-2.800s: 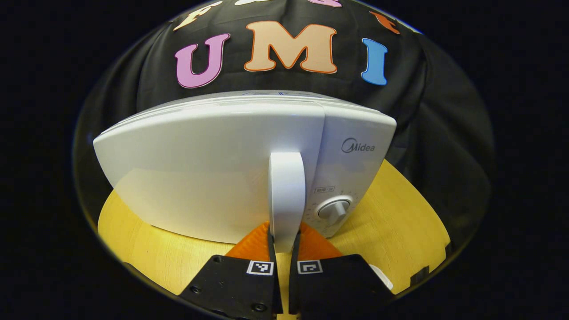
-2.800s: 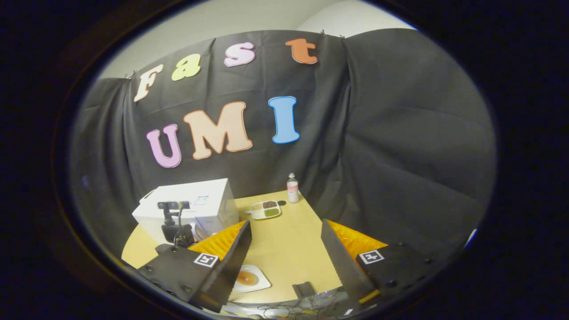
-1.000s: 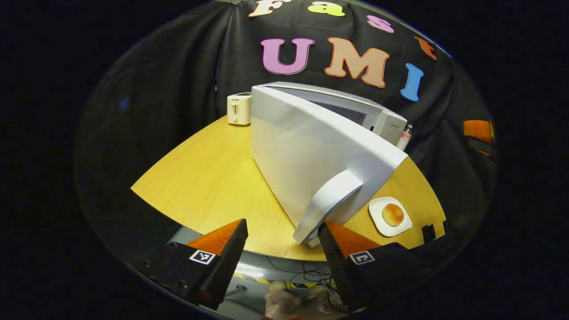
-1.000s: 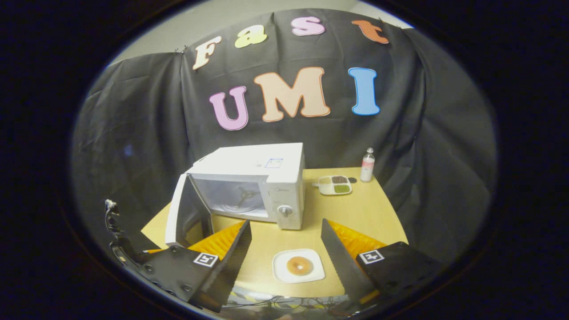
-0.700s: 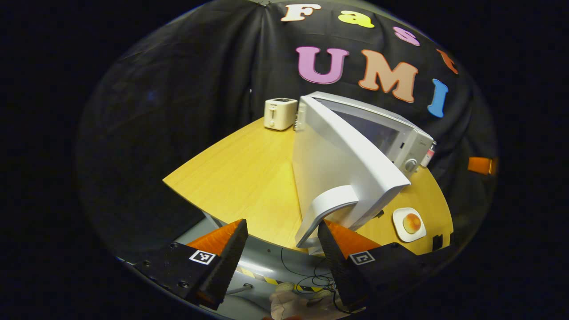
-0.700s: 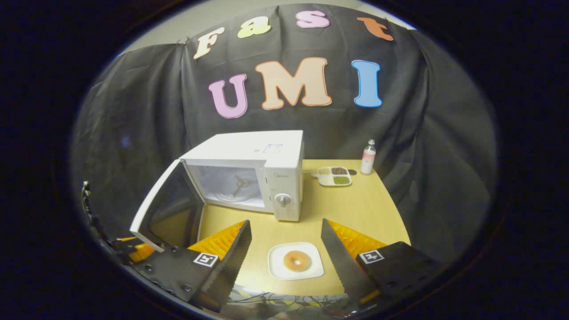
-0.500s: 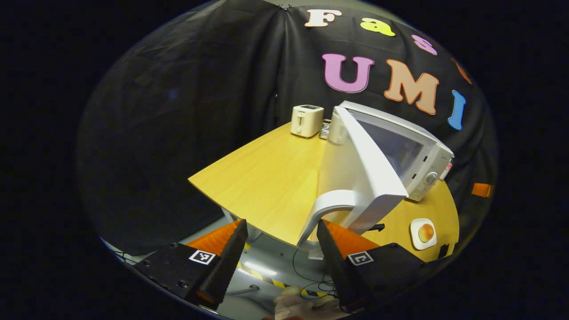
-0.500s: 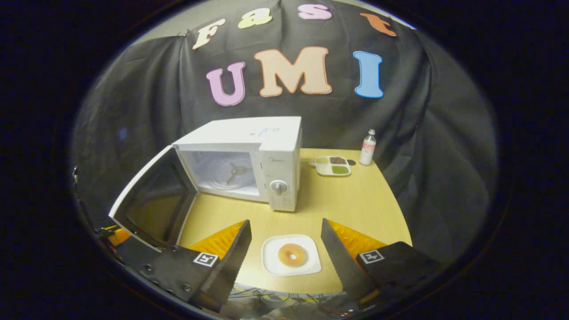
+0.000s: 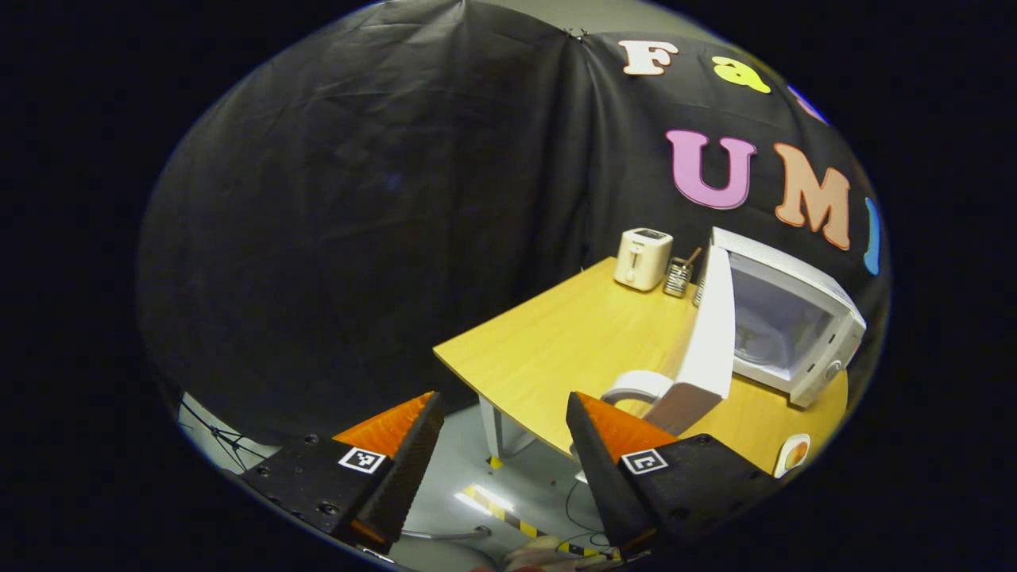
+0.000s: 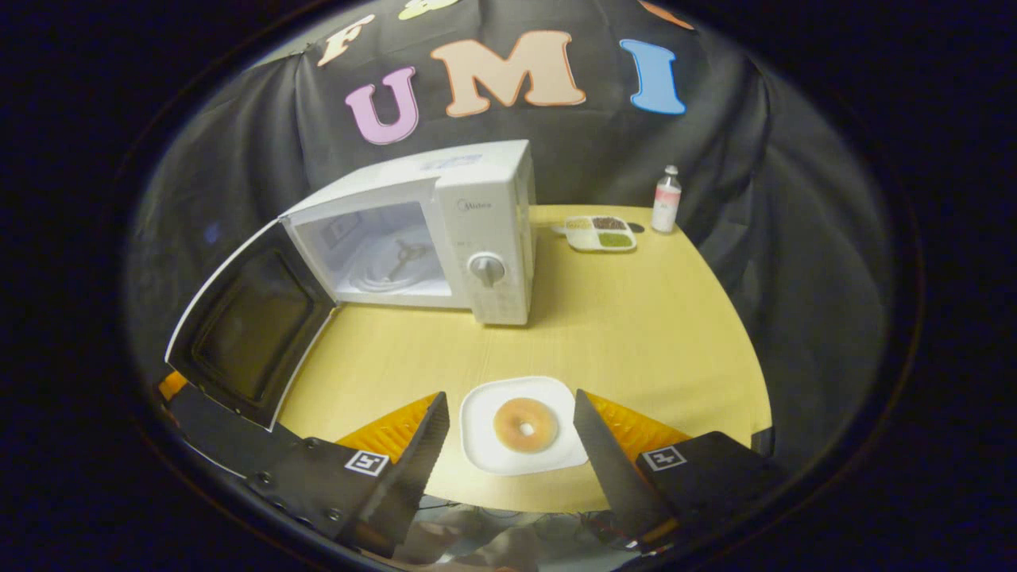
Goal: Open the microwave oven with the left hand, put the food in, and close the microwave oven.
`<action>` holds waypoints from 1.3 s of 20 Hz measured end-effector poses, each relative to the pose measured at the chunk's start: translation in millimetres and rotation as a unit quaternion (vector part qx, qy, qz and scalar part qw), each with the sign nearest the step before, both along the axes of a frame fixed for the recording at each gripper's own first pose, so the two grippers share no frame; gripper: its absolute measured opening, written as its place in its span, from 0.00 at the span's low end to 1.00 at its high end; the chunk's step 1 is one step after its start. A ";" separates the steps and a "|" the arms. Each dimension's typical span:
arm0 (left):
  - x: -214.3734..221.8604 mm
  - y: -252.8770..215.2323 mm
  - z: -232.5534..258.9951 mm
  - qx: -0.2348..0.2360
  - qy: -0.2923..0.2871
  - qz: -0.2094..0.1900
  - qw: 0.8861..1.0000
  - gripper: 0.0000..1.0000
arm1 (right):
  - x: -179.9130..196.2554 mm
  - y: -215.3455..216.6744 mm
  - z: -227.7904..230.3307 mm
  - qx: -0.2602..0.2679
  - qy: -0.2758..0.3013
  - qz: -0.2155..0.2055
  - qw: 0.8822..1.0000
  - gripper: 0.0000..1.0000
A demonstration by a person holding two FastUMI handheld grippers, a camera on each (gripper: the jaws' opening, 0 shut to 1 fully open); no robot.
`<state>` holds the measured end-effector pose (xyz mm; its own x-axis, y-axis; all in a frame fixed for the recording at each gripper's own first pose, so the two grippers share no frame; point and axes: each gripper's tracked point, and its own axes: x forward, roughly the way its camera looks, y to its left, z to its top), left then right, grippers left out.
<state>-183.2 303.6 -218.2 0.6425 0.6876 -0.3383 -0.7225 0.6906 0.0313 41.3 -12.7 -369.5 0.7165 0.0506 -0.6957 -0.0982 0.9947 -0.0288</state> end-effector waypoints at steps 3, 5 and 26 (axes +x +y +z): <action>4.5 1.7 36.9 0.022 -0.037 0.012 0.999 0.92 | 0.6 -1.1 -27.4 -0.006 0.037 0.005 0.999 0.93; 8.1 1.5 58.8 0.030 -0.066 0.016 0.997 0.92 | 2.5 -1.0 -41.4 -0.010 0.057 0.009 0.998 0.92; 69.2 2.9 104.6 0.066 -0.081 -0.015 0.994 0.91 | 15.8 -22.5 -134.0 -0.114 0.197 0.069 0.971 0.94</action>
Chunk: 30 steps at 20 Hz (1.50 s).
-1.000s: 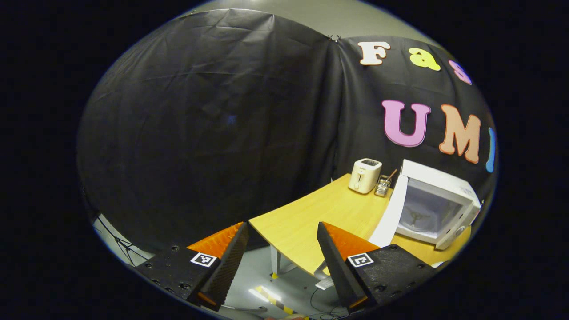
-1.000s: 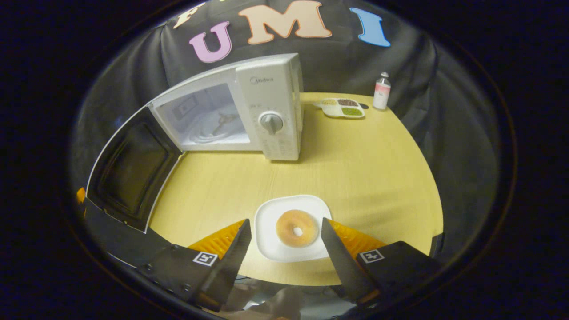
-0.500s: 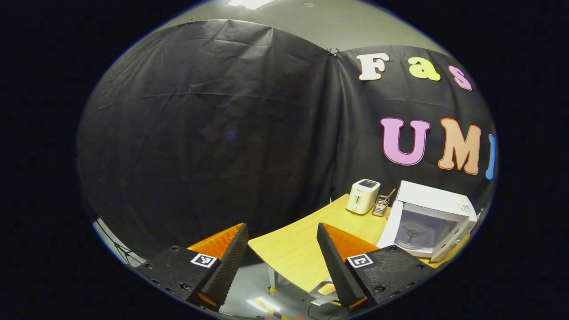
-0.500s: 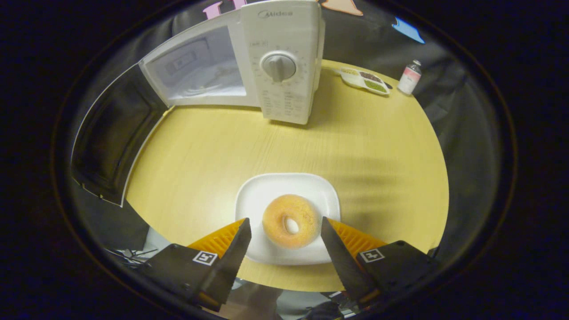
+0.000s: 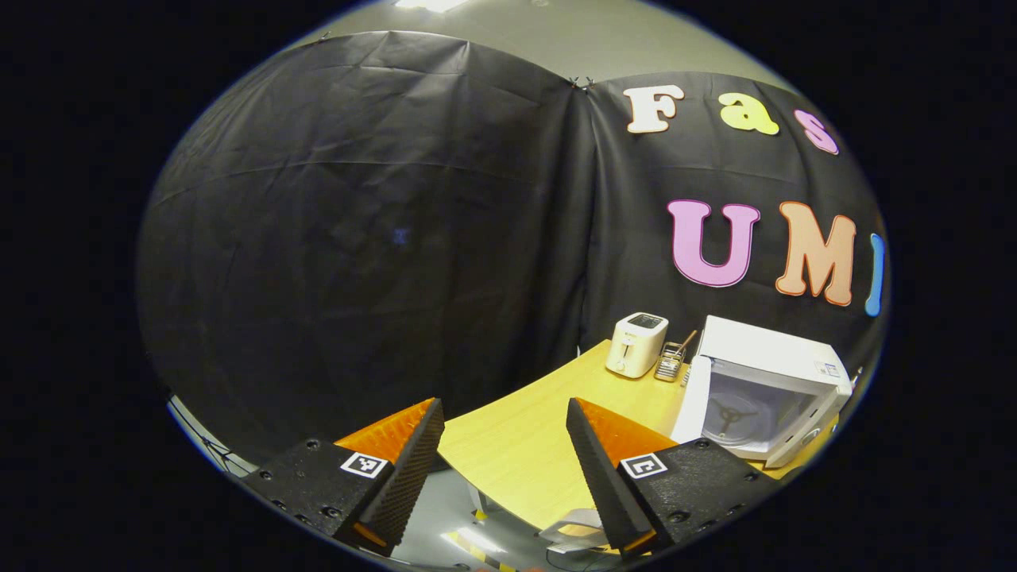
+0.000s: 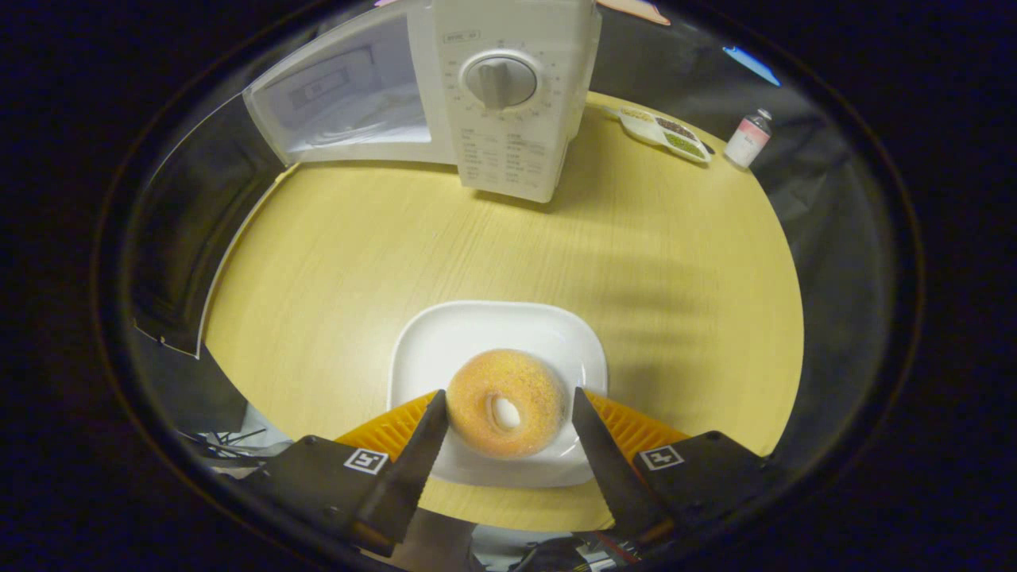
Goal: Open the microwave oven with the left hand, put the food in, and close the microwave oven.
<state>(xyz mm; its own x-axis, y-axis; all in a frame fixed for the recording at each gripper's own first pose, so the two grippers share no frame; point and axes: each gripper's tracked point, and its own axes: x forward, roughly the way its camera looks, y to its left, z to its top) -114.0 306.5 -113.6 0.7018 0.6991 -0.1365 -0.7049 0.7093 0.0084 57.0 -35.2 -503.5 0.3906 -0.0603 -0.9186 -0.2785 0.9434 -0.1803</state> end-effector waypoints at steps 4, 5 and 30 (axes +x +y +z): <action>13.9 -0.9 -3.7 -0.006 0.002 -0.017 1.000 0.91 | -0.6 -0.7 -0.2 -0.006 -0.004 -0.007 1.000 0.80; 15.7 -0.2 -5.5 -0.009 0.001 -0.022 1.000 0.91 | 0.0 -0.9 1.5 -0.006 -0.008 -0.013 1.000 0.75; 51.8 19.5 -62.7 -0.068 0.037 -0.136 0.988 0.92 | 17.1 236.9 75.9 0.351 -0.085 -0.175 0.916 0.79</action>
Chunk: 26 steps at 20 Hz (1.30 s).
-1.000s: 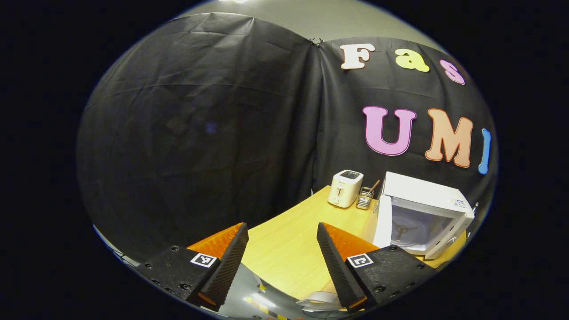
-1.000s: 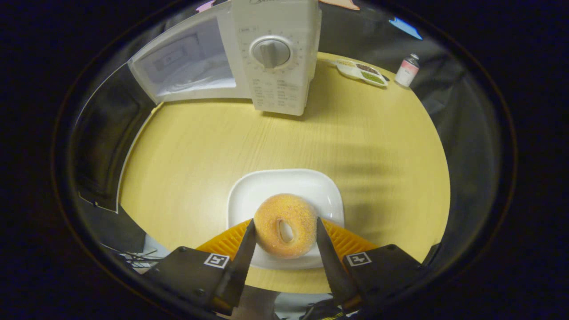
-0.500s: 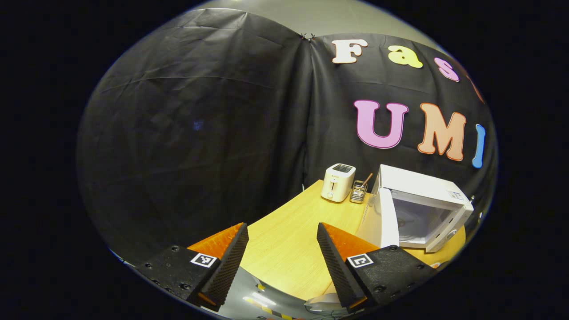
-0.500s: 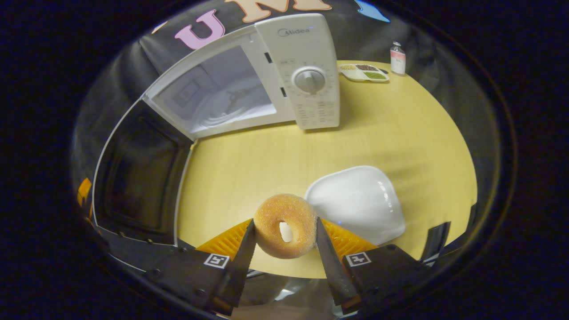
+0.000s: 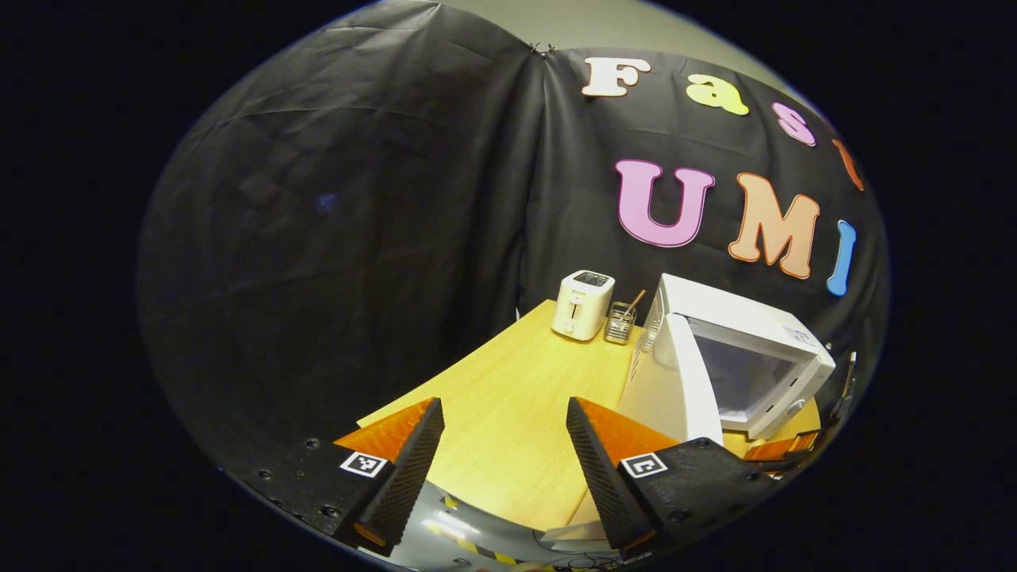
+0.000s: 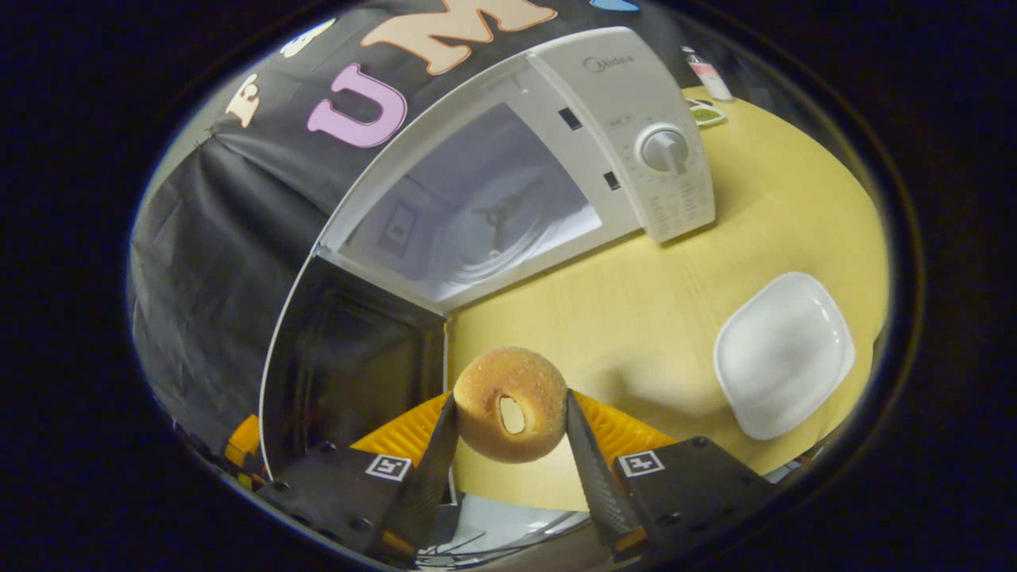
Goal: Open the microwave oven with the left hand, put the food in, and close the microwave oven.
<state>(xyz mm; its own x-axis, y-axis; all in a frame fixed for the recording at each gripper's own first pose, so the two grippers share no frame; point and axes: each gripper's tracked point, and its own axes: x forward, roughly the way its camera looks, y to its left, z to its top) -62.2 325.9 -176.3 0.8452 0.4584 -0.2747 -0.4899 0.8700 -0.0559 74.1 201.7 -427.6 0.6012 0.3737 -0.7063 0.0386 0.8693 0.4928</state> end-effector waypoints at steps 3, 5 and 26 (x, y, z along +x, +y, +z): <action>-1.4 5.8 -5.1 0.001 0.006 -0.003 1.000 0.91 | 24.8 20.2 10.3 0.017 -0.036 -0.014 0.999 0.73; -4.0 10.8 -8.1 0.005 0.014 -0.002 1.000 0.91 | 42.8 32.9 13.1 0.029 -0.056 -0.023 0.998 0.72; -7.9 23.3 -37.5 -0.016 0.055 0.003 0.998 0.92 | 203.0 46.0 -5.6 -0.004 -0.169 -0.221 0.961 0.73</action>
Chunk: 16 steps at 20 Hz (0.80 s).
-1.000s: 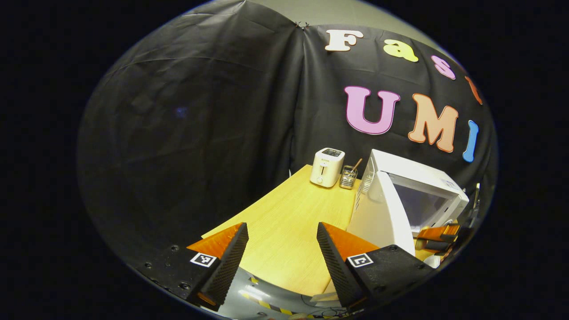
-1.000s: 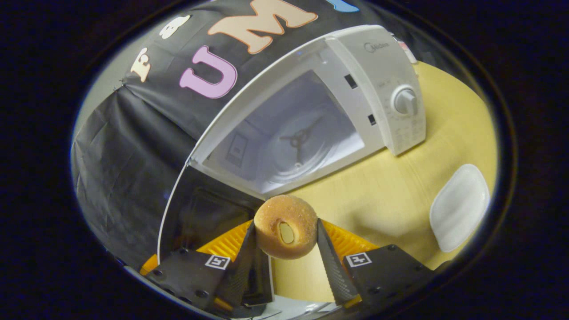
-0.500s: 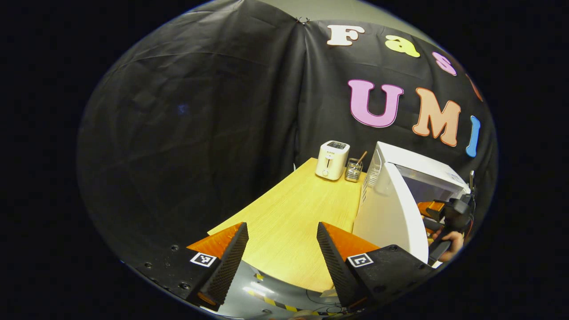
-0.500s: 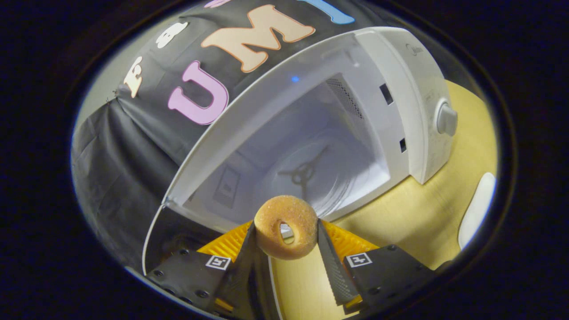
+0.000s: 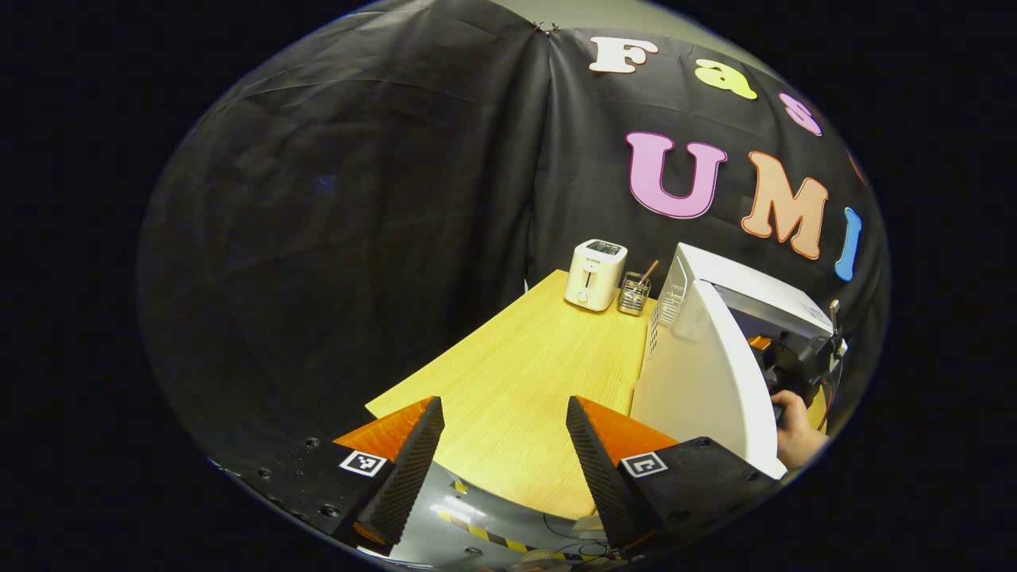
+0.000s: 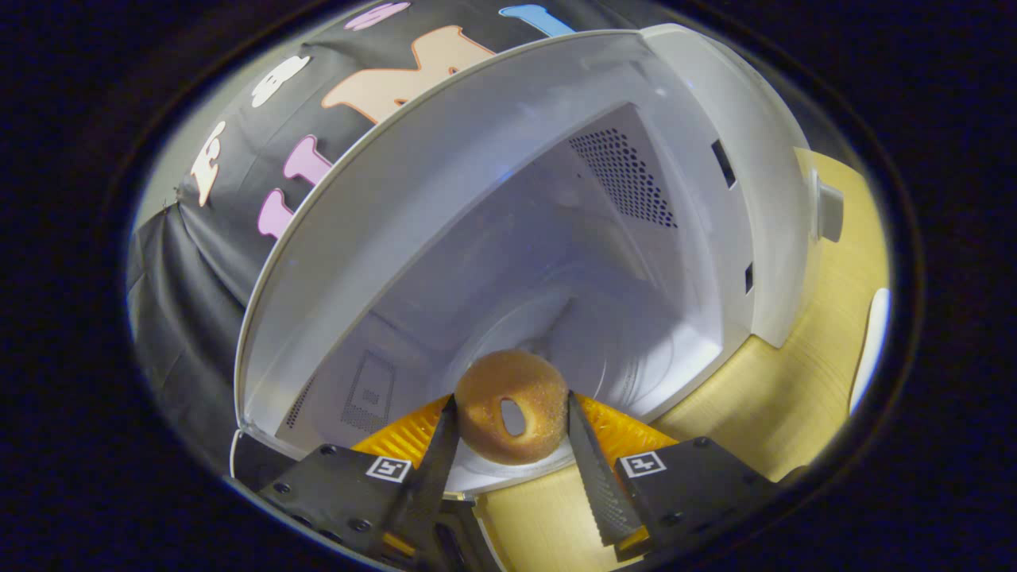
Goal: Open the microwave oven with the left hand, put the food in, and close the microwave oven.
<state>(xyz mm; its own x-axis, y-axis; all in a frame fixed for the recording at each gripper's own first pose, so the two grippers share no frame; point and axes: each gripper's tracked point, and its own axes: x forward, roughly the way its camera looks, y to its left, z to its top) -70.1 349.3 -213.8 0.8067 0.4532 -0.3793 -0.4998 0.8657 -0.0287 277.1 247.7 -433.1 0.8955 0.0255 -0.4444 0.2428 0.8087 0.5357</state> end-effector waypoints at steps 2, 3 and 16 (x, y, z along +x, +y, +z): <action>1.4 0.7 2.3 0.002 -0.001 -0.002 1.000 0.92 | 6.5 -0.4 2.2 -0.002 -0.007 -0.007 1.000 0.73; 1.7 -0.1 3.4 0.002 -0.005 -0.003 1.000 0.92 | 7.4 -0.4 1.4 0.000 -0.005 -0.007 1.000 0.72; 1.6 -5.9 -1.6 -0.013 -0.010 -0.017 1.000 0.92 | -22.1 -27.5 21.9 -0.068 -0.026 0.007 0.997 1.00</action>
<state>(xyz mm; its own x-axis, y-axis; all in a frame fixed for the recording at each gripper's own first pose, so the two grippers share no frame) -68.5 343.3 -215.5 0.8287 0.4162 -0.3741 -0.4699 0.8806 -0.0612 255.0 220.2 -411.3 0.9177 -0.0189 -0.3968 0.2052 0.8778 0.4329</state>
